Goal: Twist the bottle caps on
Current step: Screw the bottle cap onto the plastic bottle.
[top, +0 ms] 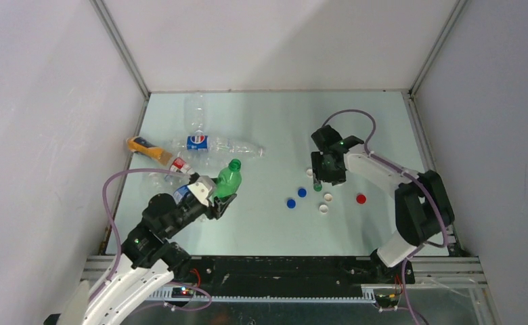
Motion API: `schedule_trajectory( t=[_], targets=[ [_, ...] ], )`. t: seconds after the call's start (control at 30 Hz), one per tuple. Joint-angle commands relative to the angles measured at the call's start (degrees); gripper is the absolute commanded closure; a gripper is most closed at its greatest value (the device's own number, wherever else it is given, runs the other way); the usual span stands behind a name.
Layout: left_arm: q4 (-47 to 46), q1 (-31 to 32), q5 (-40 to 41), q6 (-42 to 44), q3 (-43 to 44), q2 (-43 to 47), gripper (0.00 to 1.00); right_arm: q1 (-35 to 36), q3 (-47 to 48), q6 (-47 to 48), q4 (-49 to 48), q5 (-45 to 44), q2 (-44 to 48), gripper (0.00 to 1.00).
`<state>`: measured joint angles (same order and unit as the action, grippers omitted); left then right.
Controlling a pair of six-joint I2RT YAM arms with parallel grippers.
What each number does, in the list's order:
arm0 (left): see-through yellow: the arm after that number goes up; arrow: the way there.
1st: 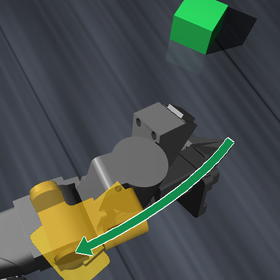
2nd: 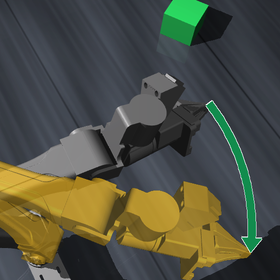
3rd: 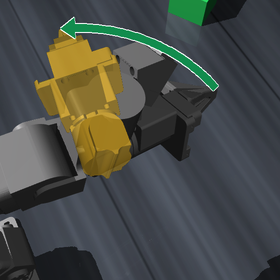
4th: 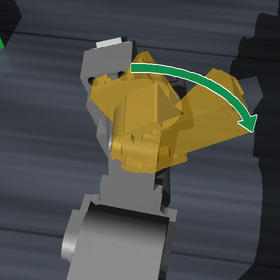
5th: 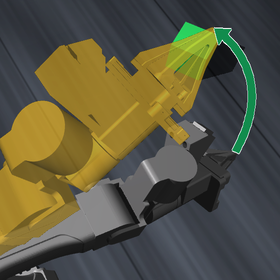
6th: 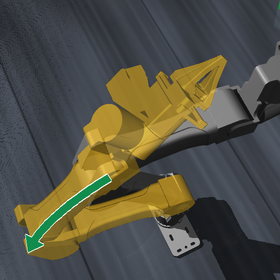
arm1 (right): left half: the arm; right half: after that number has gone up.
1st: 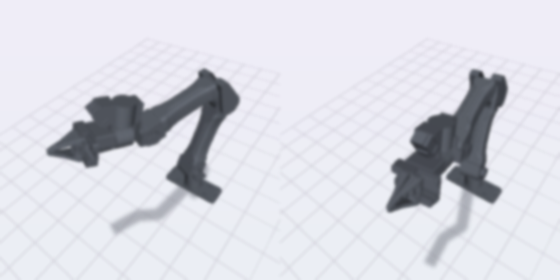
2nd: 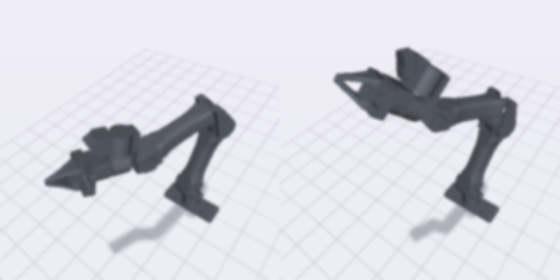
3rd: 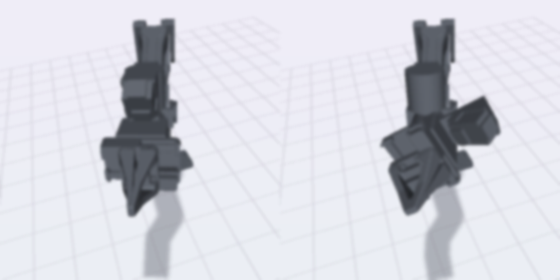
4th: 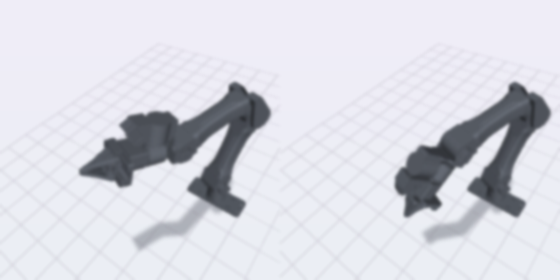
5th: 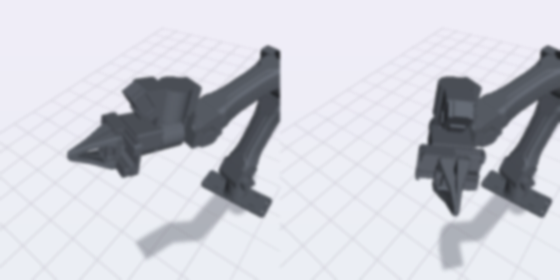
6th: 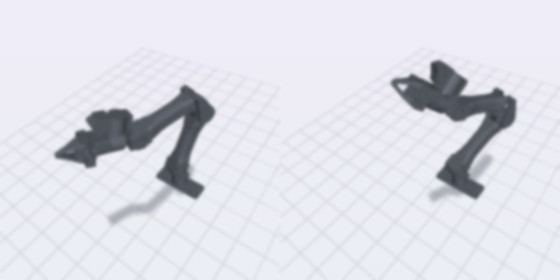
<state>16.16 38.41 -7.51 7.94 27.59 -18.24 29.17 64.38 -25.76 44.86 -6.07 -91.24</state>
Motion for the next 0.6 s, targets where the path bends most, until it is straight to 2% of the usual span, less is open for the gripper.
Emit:
schedule_trajectory(
  t=[0.0,0.57],
  targets=[
    [-3.85,0.1,-2.21,0.21,-0.72,-0.84,0.63,0.81,3.53,-2.72,-4.0,-1.13,-3.97,0.45],
    [-2.63,0.14,-6.16,1.71,0.09,-5.2,0.61,1.5,4.35,-5.37,-9.05,-4.29,-14.67,0.58]
  ],
)
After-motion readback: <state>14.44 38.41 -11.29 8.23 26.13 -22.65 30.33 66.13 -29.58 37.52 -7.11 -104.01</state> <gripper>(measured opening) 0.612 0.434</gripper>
